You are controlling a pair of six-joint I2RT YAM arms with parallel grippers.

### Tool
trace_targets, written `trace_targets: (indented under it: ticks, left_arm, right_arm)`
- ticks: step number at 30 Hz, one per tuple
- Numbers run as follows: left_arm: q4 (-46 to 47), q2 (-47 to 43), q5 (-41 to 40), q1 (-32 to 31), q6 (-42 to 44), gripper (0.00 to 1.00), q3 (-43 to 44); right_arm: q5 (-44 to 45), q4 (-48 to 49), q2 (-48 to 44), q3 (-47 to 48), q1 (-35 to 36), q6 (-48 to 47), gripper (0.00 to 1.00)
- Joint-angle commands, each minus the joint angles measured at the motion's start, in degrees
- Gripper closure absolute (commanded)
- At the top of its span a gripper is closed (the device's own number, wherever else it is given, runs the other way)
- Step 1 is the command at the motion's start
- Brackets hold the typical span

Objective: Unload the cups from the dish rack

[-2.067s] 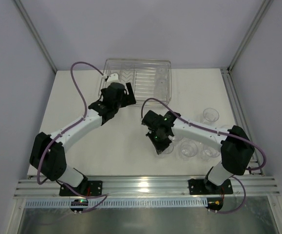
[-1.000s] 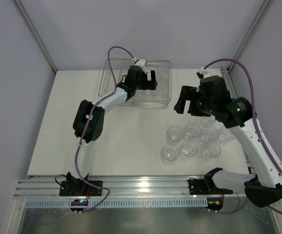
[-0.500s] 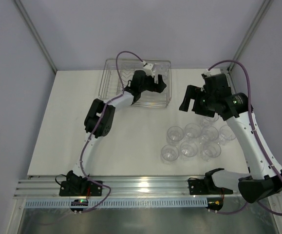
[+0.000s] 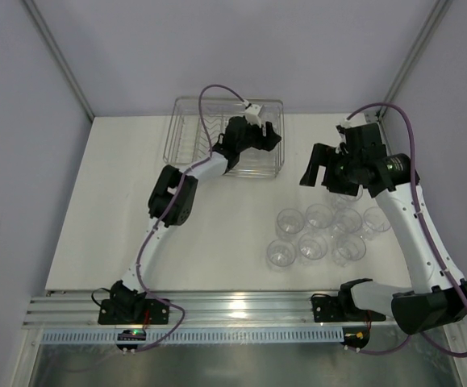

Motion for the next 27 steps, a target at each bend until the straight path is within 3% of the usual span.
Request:
trace_targets:
  ticks: [1, 2, 3, 4, 10, 14, 20, 23, 25, 27]
  left_arm:
    - [-1.07, -3.14, 1.24, -0.16, 0.97, 0.65, -0.52]
    - [-0.63, -4.55, 0.45, -0.16, 1.05, 0.77, -3.05]
    - [0.24, -5.79, -1.99, -0.16, 0.97, 0.98, -4.47]
    - [0.51, -7.02, -3.06, -0.16, 0.88, 1.0, -5.7]
    - [-0.37, -19.67, -9.48, -0.07, 3.43, 1.0, -15.02]
    - [0.78, -28.63, -19.4, 0.45, 0.54, 1.0, -19.68]
    - [-5.88, -43.31, -19.87, 2.47, -15.8, 1.0, -26.8]
    - [-7.05, -50.69, -15.48, 2.83, -28.09, 1.0, -35.83]
    - [-3.11, -55.16, -9.77, 2.83, -39.74, 0.99, -41.98]
    - [8.09, -57.29, -6.87, 2.74, -49.0, 1.0, -53.4]
  right_arm:
    - [-1.57, 1.7, 0.2, -0.64, -0.18, -0.99, 0.07]
    - [-1.74, 1.88, 0.2, -0.72, -0.18, -0.99, 0.07]
    - [-1.92, 2.05, 0.03, -0.9, -0.18, -0.9, 0.07]
    - [-1.92, 2.14, -0.06, -1.07, -0.18, -0.82, 0.07]
    - [-2.8, 4.95, -1.38, -3.01, -0.18, 0.24, 0.07]
    - [-2.71, 7.67, -1.03, -4.41, -0.27, 0.85, 0.07]
    - [-7.44, 15.22, -1.55, -7.65, -0.1, 3.31, 0.07]
    - [-19.38, 24.27, -2.52, -10.73, -0.19, 6.99, 0.07]
    - [-29.02, 32.76, -2.87, -14.95, -0.18, 10.94, 0.07]
    - [-33.28, 39.73, -4.09, -20.46, -0.1, 18.06, 0.07]
